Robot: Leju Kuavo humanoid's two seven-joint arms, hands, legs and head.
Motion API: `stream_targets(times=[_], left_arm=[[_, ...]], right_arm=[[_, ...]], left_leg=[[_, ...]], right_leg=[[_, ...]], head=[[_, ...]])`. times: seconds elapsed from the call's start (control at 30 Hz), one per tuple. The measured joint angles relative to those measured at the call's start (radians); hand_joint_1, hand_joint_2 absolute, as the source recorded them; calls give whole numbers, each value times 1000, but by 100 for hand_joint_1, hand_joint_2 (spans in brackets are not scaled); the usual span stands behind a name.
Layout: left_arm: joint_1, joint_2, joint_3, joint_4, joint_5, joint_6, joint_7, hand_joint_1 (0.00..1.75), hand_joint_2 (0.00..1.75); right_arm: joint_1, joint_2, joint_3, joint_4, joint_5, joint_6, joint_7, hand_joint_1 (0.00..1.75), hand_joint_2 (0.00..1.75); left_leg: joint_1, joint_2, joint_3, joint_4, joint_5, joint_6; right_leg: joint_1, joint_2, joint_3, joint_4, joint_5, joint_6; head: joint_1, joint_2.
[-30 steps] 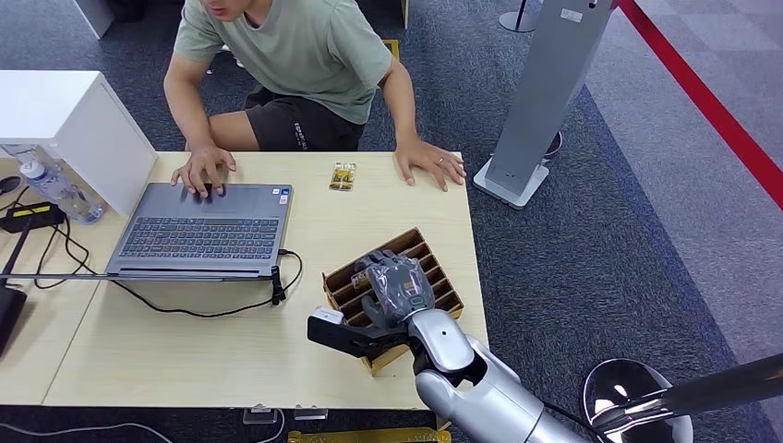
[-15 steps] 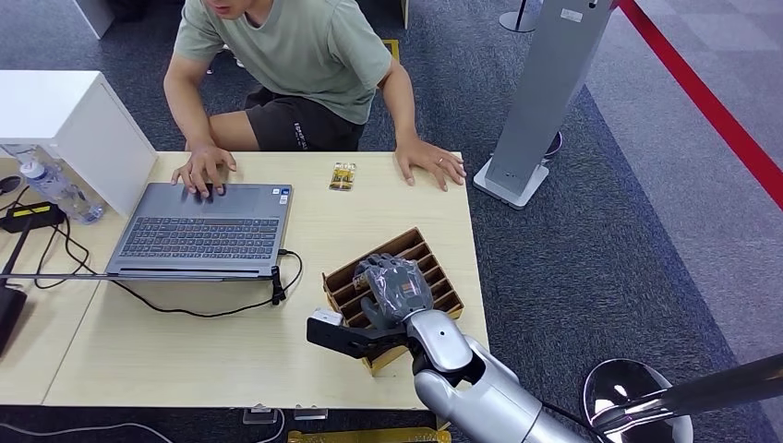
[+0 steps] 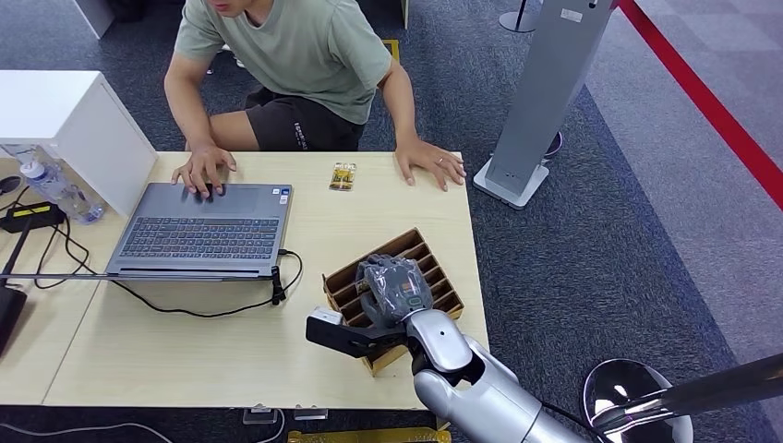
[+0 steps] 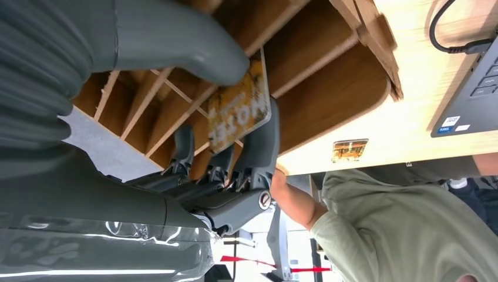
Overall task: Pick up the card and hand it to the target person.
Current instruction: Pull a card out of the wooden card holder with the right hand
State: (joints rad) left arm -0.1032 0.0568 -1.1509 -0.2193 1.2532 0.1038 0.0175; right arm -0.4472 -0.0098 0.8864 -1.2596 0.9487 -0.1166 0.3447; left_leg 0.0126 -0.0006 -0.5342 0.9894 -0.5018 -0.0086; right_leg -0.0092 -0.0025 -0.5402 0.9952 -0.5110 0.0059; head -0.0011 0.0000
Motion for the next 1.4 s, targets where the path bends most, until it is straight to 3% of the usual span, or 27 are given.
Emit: stream_targets(times=[0.77,1.4], left_arm=[[0,0,1,0,6,9,1,0,0],[1,0,1,0,16,2,-18,0,0]], right_arm=[[-6,28,3,19,-19,-13,-33,136,175],[-55,11,6,-46,8,-52,-14,136,175]], left_leg=[[0,0,0,0,0,0],[0,0,0,0,0,0]], right_leg=[[0,0,0,0,0,0],[0,0,0,0,0,0]], head=[[0,0],[0,0]])
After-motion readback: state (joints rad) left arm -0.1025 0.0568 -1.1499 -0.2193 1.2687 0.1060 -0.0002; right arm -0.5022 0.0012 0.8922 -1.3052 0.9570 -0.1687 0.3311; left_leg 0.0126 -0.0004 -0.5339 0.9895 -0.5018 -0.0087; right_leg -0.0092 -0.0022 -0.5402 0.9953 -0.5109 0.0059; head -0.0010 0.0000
